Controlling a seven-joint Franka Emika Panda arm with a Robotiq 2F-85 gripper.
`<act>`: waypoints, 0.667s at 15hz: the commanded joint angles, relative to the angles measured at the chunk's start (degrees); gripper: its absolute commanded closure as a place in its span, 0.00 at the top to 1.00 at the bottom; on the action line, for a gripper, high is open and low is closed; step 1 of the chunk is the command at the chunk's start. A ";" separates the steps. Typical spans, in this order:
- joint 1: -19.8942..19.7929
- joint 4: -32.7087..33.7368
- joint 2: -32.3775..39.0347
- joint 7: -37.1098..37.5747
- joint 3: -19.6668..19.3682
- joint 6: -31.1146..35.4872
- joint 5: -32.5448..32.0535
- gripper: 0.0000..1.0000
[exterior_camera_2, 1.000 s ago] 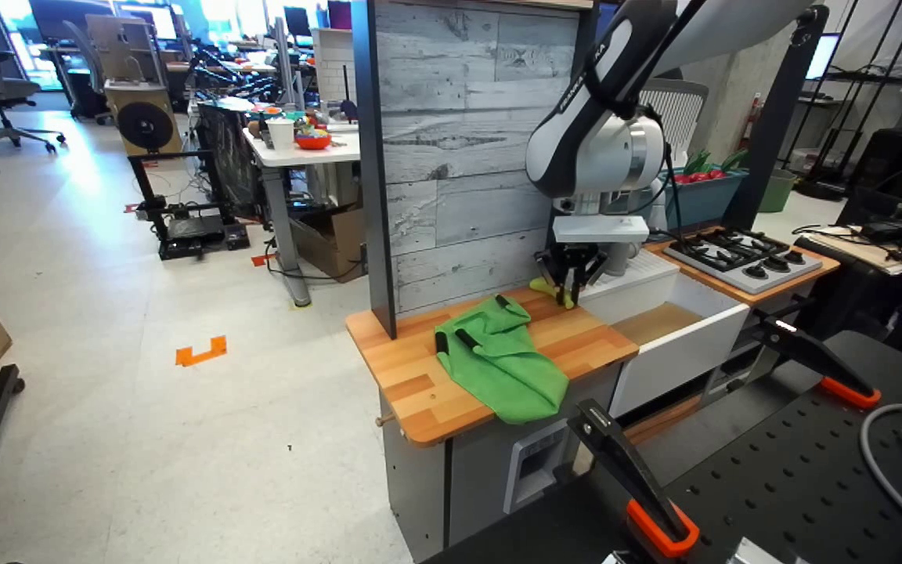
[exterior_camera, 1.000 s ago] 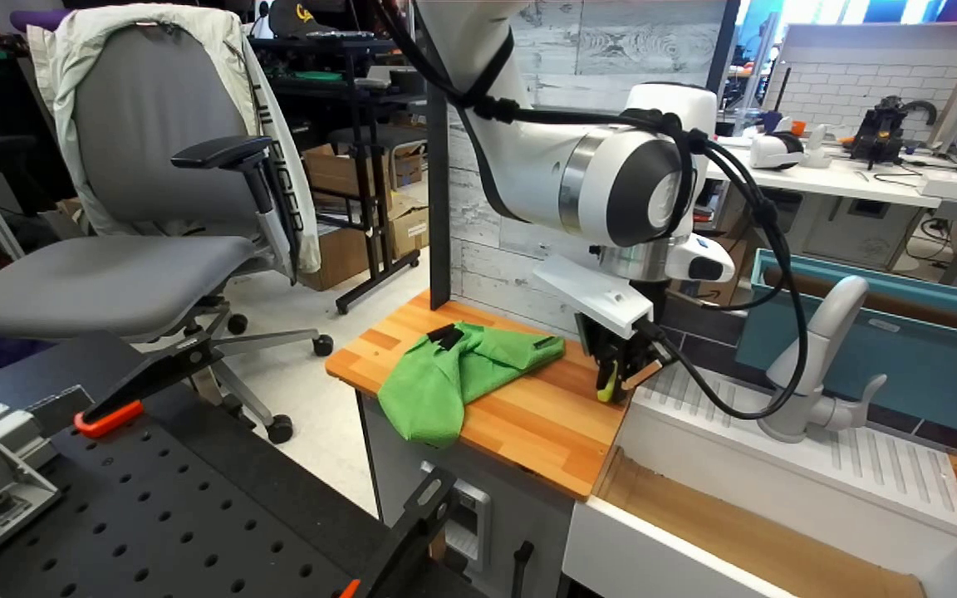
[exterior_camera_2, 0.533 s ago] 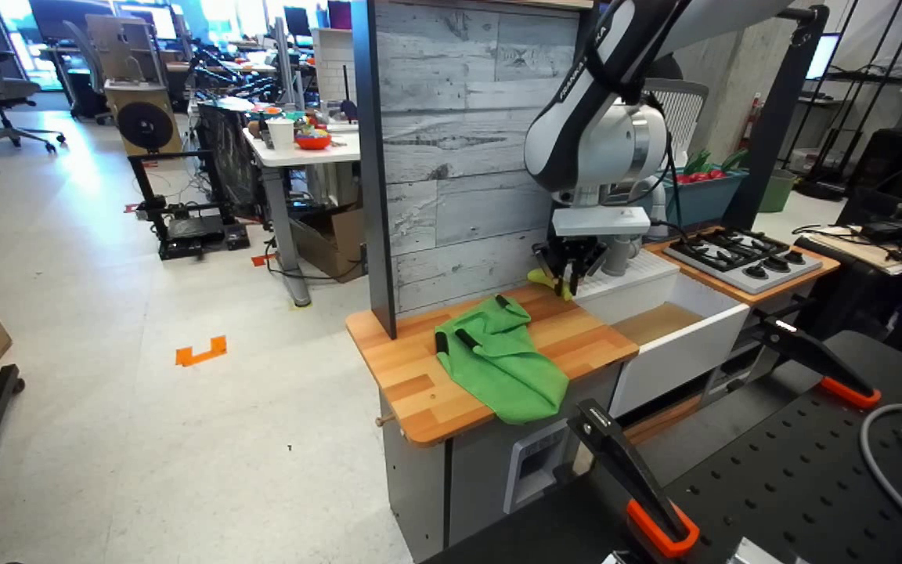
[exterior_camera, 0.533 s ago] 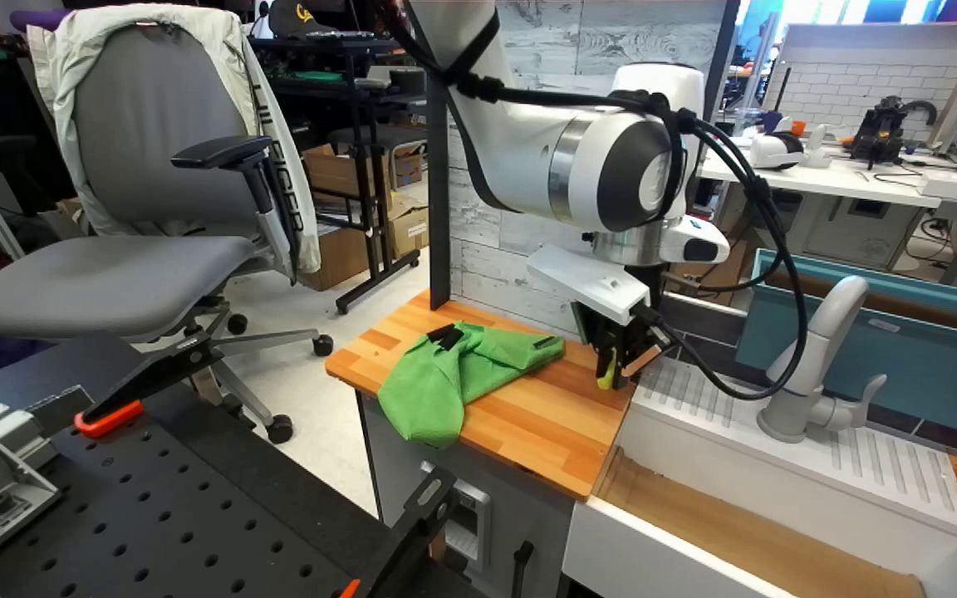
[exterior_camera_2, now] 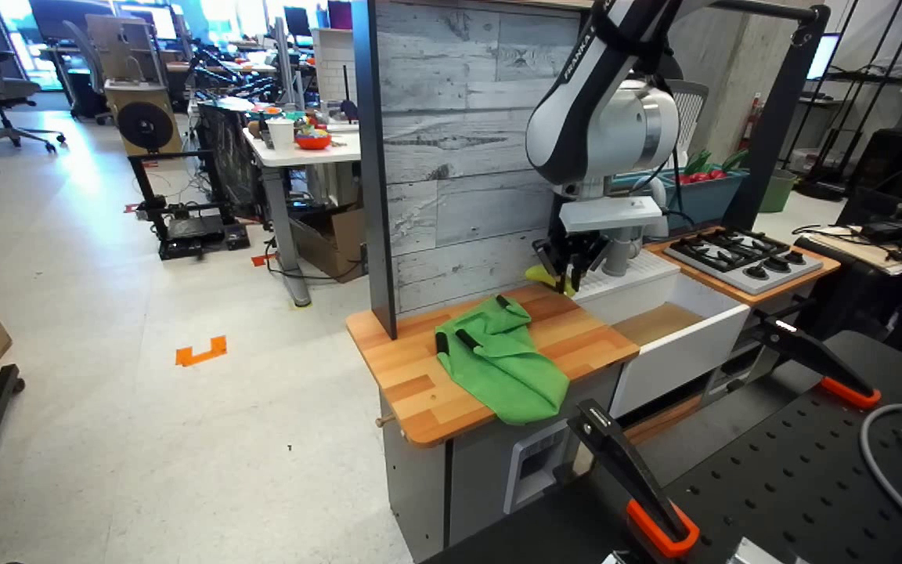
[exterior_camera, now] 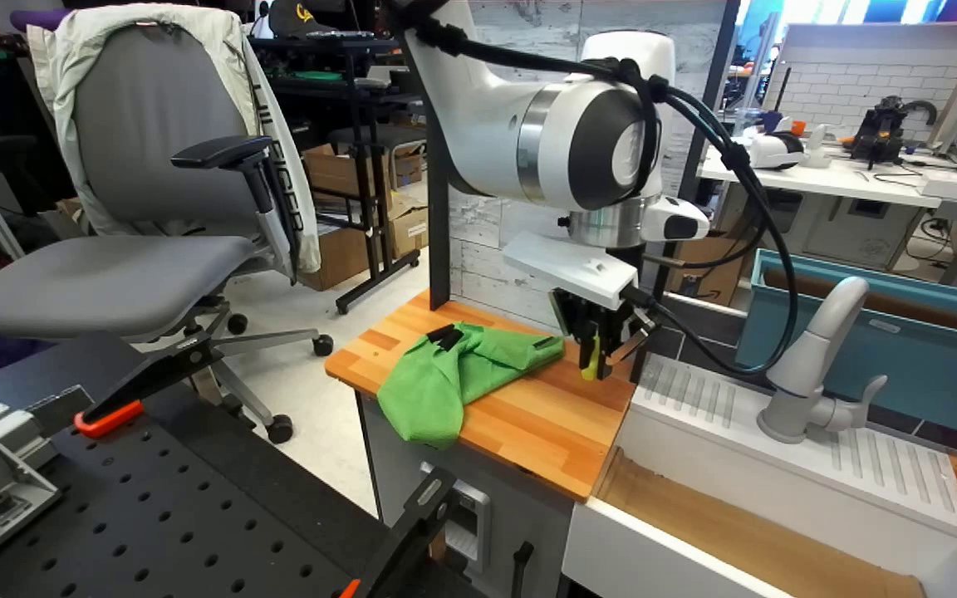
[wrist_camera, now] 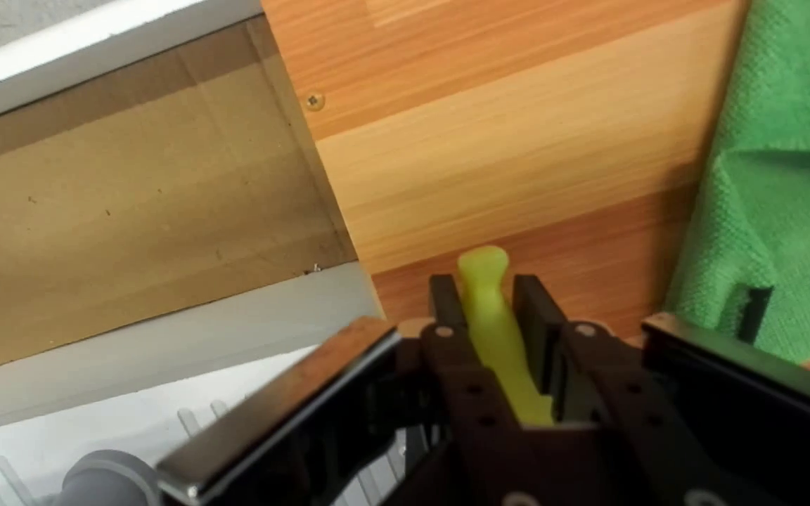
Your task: Move the banana forwards.
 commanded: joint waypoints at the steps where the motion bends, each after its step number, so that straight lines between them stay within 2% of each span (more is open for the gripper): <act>1: 0.30 -7.97 -3.59 -3.58 -0.57 5.28 -2.84 0.06; 10: -1.80 -19.10 -6.30 -13.37 0.20 15.66 -6.54 0.06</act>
